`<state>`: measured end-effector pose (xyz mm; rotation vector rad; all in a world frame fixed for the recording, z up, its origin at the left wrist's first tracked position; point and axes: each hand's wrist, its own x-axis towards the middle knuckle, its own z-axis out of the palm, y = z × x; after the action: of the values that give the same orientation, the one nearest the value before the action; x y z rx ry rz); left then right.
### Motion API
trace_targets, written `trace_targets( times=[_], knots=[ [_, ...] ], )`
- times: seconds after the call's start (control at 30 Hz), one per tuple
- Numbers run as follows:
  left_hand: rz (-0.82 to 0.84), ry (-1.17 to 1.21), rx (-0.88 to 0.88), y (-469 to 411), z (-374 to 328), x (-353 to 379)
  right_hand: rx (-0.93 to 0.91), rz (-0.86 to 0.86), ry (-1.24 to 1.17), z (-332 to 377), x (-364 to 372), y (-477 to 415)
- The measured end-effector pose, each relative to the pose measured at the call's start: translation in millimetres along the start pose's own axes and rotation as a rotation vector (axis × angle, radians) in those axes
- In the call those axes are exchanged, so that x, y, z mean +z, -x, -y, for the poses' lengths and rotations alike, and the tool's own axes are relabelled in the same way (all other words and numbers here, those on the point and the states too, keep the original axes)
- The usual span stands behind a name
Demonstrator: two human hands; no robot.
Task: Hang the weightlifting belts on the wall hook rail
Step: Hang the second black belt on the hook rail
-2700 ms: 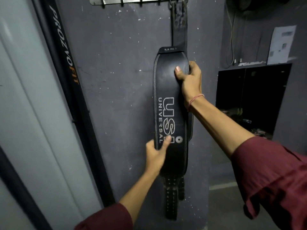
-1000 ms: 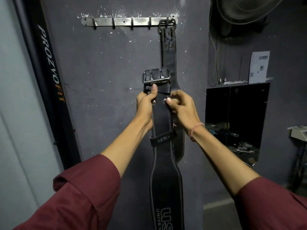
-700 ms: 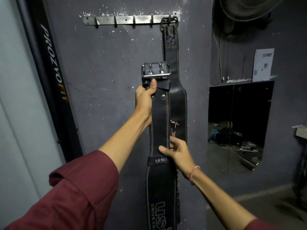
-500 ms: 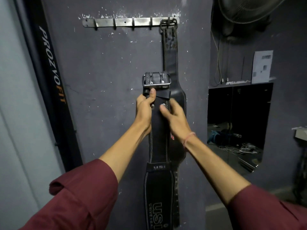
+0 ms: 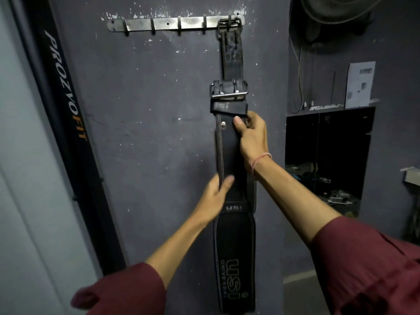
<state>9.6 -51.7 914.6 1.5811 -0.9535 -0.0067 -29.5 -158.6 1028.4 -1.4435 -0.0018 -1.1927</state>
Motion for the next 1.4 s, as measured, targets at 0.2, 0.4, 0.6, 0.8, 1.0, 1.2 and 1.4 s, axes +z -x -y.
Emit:
trace_targets(
  times=[0.2, 0.4, 0.6, 0.8, 1.0, 1.2, 1.4],
  knots=[
    [-0.146, 0.048, -0.025, 3, -5, 11, 0.003, -0.002, 0.038, -16, 0, -2],
    [-0.2, 0.077, 0.122, -26, -43, 2, 0.012, 0.009, 0.026, -3, 1, -11],
    [-0.276, 0.053, 0.236, -21, -44, 6, 0.013, 0.126, 0.031, -6, -3, 0],
    [-0.404, 0.034, 0.231, -27, -31, -3, 0.195, 0.393, 0.097, -49, -32, 94],
    [-0.353, 0.037, 0.235, -14, -15, -1, 0.261, 0.46, 0.038, -48, -26, 74],
    [-0.303, 0.005, 0.138, 2, -15, 7, 0.25, 0.321, -0.264, 2, -1, 5],
    [-0.339, 0.121, 0.144, -1, -36, 2, 0.119, 0.179, -0.14, 0, 12, 5]
  ],
)
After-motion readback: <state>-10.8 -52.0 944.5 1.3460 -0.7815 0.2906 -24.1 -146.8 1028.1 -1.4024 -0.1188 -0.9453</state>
